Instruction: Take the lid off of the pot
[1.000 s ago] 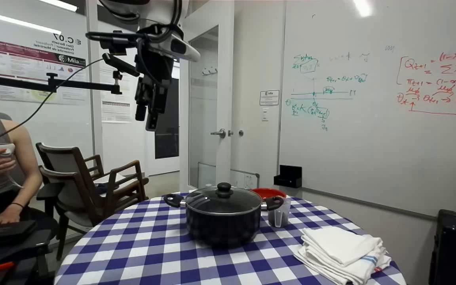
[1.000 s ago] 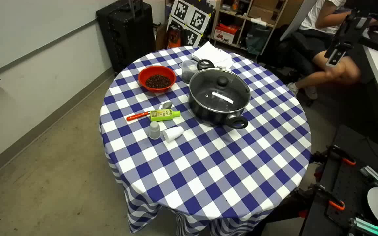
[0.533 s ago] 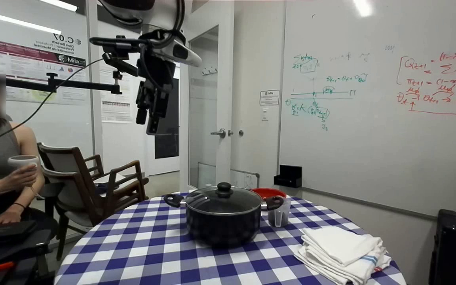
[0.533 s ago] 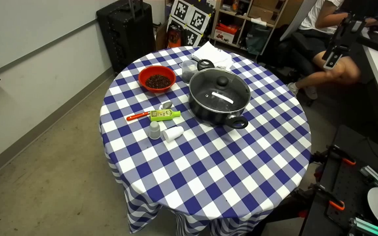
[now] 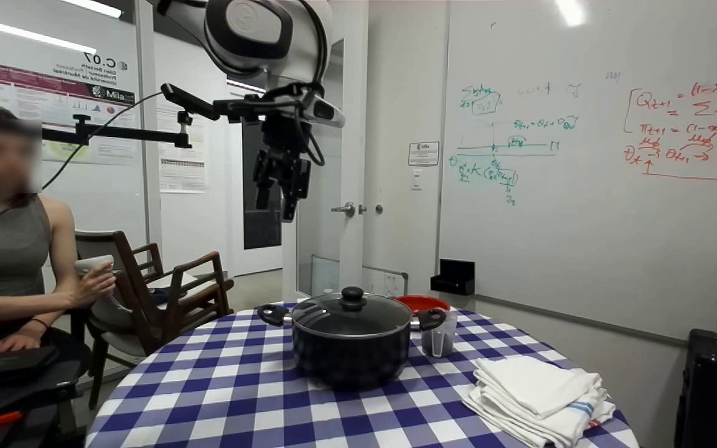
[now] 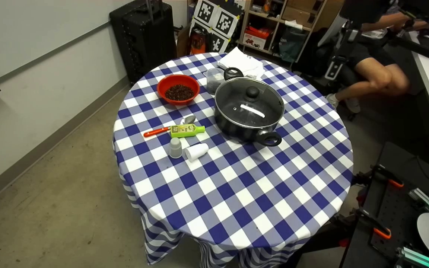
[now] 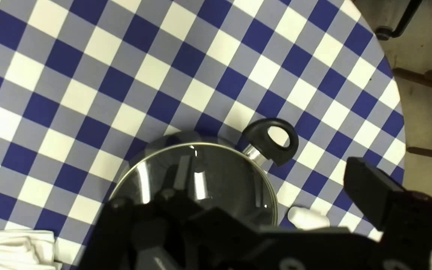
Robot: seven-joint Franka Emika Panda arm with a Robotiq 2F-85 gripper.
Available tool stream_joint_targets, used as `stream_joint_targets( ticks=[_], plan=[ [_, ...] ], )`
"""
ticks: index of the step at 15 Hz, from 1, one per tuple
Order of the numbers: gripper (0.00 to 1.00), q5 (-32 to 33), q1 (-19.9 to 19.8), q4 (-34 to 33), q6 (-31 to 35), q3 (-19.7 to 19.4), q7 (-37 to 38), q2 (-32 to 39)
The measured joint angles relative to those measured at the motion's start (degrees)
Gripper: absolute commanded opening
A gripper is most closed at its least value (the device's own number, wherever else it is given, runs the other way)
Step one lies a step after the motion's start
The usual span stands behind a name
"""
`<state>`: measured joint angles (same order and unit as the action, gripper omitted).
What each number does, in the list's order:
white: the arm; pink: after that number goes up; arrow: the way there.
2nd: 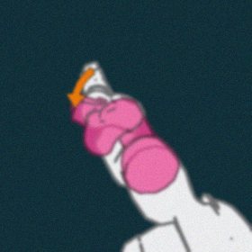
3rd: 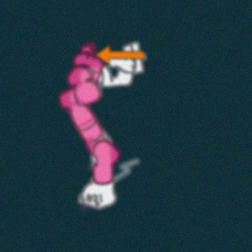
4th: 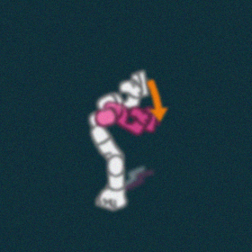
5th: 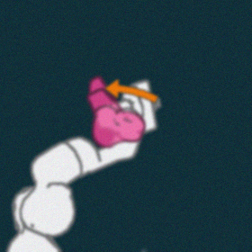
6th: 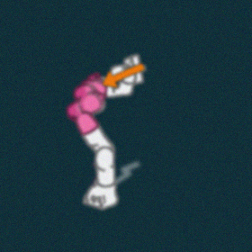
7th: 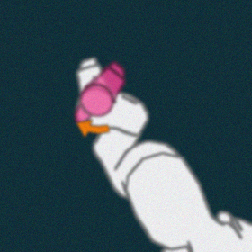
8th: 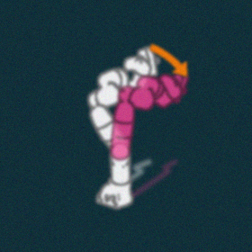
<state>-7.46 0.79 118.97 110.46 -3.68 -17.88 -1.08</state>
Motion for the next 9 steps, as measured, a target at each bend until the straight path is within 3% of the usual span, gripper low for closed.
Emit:
stream_joint_targets(
  ticks=[9],
  plan=[
    [1.0, 2.81, 0.19, -15.83, 4.99, 3.7, 7.84, 16.28]
  ],
)
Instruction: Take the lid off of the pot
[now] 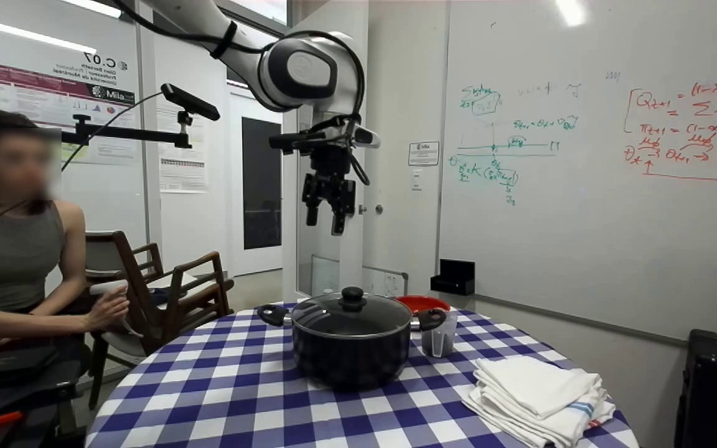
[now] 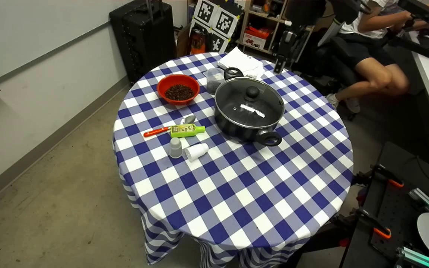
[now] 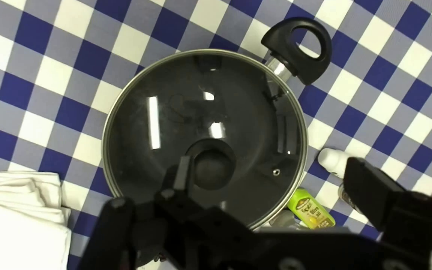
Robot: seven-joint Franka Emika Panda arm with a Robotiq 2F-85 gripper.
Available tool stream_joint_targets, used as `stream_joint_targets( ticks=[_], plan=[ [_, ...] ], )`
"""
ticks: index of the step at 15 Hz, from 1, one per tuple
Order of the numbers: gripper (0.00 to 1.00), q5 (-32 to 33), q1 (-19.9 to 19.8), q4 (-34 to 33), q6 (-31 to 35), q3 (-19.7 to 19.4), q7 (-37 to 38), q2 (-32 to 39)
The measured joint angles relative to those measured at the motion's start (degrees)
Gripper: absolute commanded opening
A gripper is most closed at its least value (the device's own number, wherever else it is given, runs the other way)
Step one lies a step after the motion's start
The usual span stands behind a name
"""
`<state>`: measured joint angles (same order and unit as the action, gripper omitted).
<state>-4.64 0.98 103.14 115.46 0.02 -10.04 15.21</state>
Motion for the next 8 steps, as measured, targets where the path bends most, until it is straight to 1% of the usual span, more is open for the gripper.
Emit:
stream_joint_targets(
  ticks=[4, 8],
  plan=[
    [1.0, 2.9, 0.11, -4.92, 0.29, 0.26, 2.48, 6.01],
    [1.0, 3.24, 0.12, -8.53, 0.28, 0.33, 3.51, 10.43]
  ],
)
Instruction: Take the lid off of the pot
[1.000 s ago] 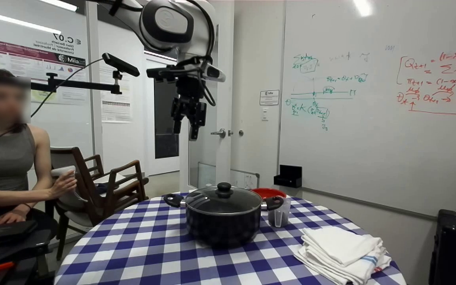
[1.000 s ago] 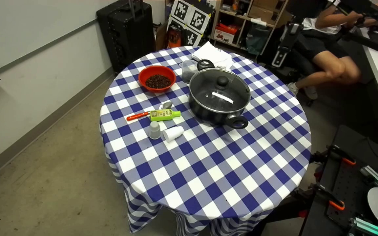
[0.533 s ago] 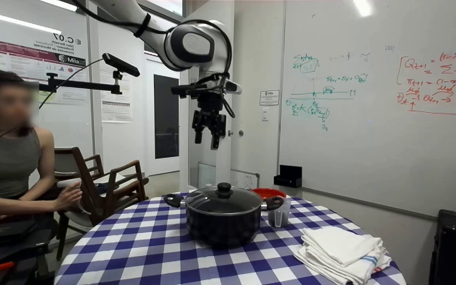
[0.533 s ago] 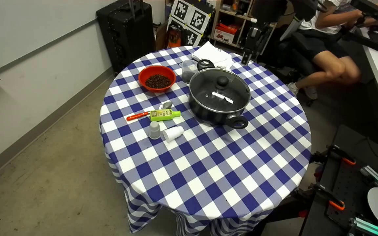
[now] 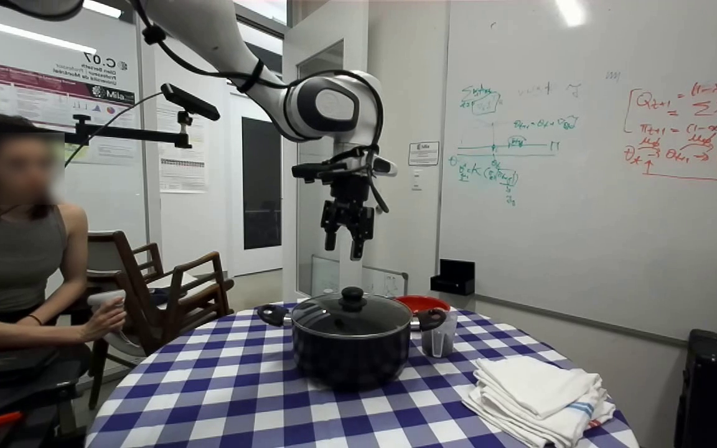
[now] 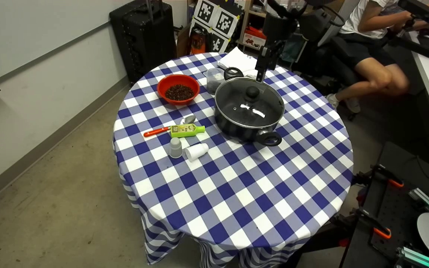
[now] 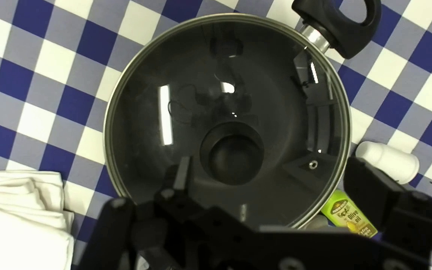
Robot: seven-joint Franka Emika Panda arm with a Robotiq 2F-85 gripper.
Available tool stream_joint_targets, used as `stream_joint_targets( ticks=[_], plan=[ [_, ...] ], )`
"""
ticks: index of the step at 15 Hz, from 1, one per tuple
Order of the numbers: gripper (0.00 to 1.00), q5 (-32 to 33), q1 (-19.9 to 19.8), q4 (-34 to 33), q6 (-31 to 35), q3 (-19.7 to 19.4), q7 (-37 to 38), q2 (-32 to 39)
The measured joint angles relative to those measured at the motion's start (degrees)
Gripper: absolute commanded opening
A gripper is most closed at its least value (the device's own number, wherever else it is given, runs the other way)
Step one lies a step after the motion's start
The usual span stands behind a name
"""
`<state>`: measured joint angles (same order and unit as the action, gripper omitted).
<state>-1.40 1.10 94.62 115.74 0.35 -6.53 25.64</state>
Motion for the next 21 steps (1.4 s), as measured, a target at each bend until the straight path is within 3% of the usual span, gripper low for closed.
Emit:
stream_joint_targets(
  ticks=[21],
  plan=[
    [1.0, -0.13, 0.42, -5.68, -1.83, 0.84, 2.23, 9.5]
  ],
)
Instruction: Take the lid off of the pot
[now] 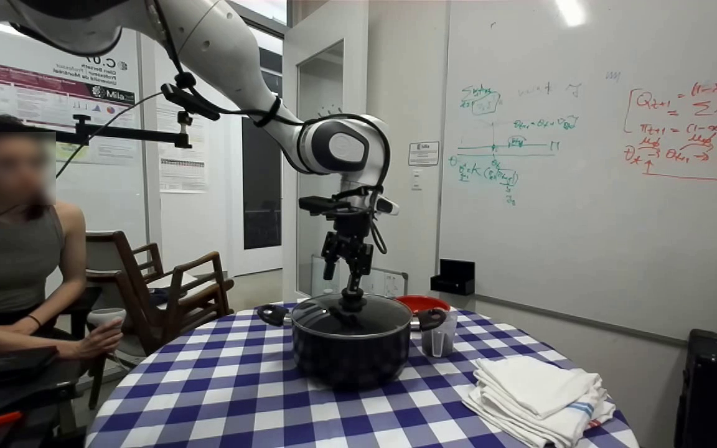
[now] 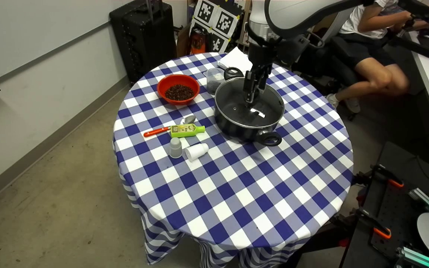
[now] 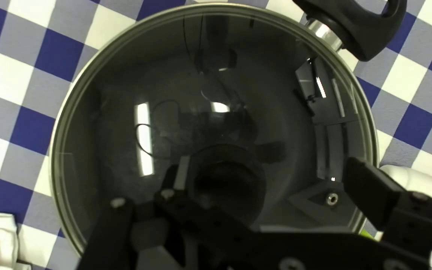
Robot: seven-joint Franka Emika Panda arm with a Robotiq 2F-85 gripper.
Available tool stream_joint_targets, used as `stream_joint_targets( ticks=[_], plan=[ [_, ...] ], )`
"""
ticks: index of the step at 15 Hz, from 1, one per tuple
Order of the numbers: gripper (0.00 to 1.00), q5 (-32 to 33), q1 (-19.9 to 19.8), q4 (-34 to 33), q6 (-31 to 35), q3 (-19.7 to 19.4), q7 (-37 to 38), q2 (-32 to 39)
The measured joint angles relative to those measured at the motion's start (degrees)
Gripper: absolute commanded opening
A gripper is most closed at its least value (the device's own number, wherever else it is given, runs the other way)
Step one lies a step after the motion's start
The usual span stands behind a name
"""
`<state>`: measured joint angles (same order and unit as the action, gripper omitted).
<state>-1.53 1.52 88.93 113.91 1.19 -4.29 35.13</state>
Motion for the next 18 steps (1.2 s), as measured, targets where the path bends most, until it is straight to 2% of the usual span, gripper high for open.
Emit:
stream_joint_targets(
  ticks=[18],
  plan=[
    [1.0, -1.0, -1.33, -7.91, -5.55, 0.0, 0.0, 5.64]
  ],
)
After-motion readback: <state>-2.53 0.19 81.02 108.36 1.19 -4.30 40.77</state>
